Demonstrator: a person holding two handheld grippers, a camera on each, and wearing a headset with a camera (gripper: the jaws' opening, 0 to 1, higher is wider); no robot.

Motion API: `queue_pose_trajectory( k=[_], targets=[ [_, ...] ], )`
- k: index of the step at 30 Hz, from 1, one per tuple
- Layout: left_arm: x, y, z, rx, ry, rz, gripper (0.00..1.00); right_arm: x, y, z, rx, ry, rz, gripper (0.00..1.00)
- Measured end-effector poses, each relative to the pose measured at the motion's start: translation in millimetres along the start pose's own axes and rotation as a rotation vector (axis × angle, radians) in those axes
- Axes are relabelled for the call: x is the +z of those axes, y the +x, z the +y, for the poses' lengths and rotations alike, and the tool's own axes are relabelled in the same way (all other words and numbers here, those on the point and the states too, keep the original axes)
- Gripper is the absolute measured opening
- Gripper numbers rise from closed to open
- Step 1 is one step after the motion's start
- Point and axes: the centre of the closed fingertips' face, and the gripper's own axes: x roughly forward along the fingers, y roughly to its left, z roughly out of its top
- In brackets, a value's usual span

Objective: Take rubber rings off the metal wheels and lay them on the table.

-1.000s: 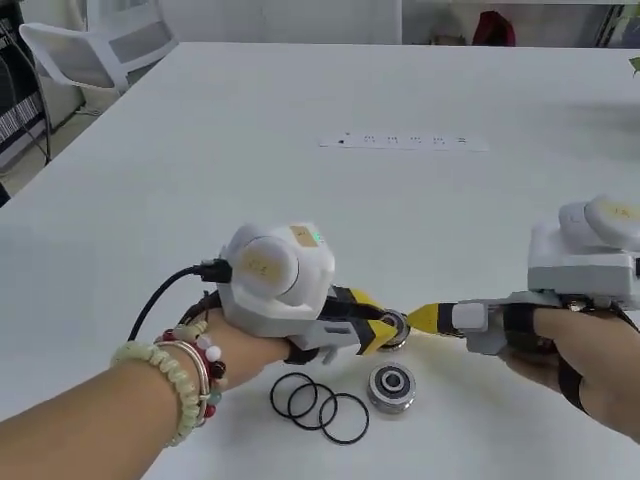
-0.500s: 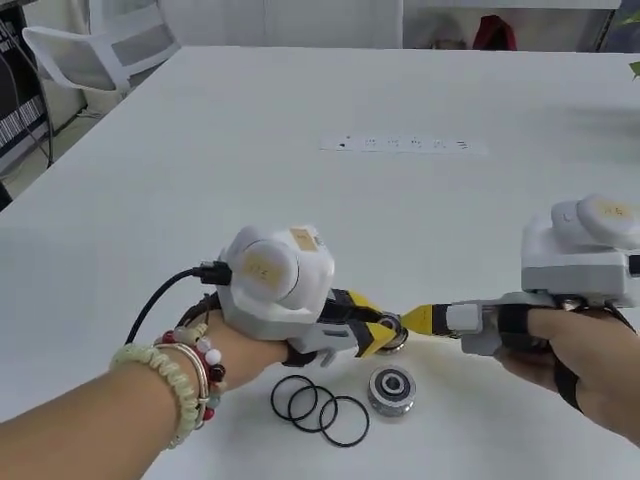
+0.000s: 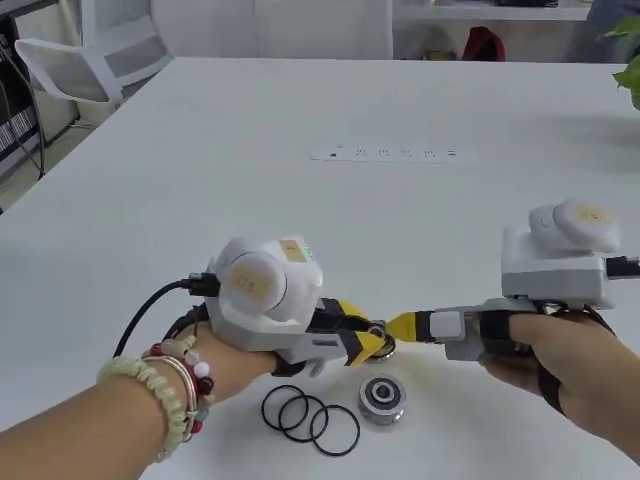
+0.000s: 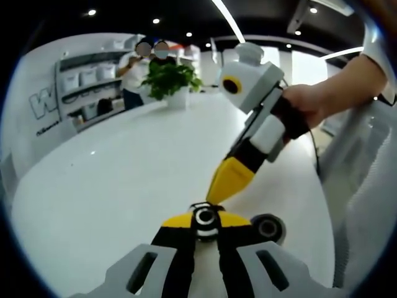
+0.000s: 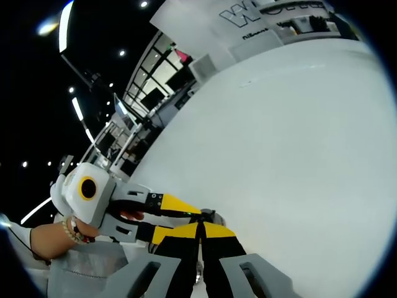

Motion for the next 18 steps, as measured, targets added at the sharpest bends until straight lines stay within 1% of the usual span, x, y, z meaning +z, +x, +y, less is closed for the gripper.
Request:
queue_pose_trajectory(
  k=[4,5,6,7,8,10,13,18],
  targets=[
    [0.3,-0.3,-0.1,-0.004,0.000,-0.003,0.14,3.1,2.8,7.7,0.028,-0.010,-0.017,0.00],
    [0.4,-0.3,-0.1,-0.004,-0.002,-0.005,0.14,0.9,3.8,9.3,0.032,-0.014,-0.002,0.00],
    [0.3,-0.3,0.1,-0.004,-0.003,-0.005,0.14,0.4,4.1,10.4,0.039,-0.030,-0.003,0.00],
    [0.3,-0.2,0.2,-0.004,-0.003,-0.005,0.14,3.3,4.8,12.8,0.054,-0.023,-0.022,0.00],
    [0.2,-0.2,0.2,-0.004,-0.003,-0.005,0.14,4.2,4.2,11.5,0.046,0.000,-0.018,0.00],
    [0.1,-0.2,0.2,-0.004,-0.003,-0.004,0.14,4.9,3.2,8.2,0.030,-0.020,-0.026,0.00],
    [0.4,0.0,-0.1,-0.001,-0.007,-0.004,0.14,4.5,2.6,5.2,0.018,-0.017,-0.026,0.00],
    [1.5,0.8,0.3,-0.003,-0.021,0.010,0.14,-1.1,3.7,-1.3,-0.016,-0.032,0.002,0.00]
  ],
)
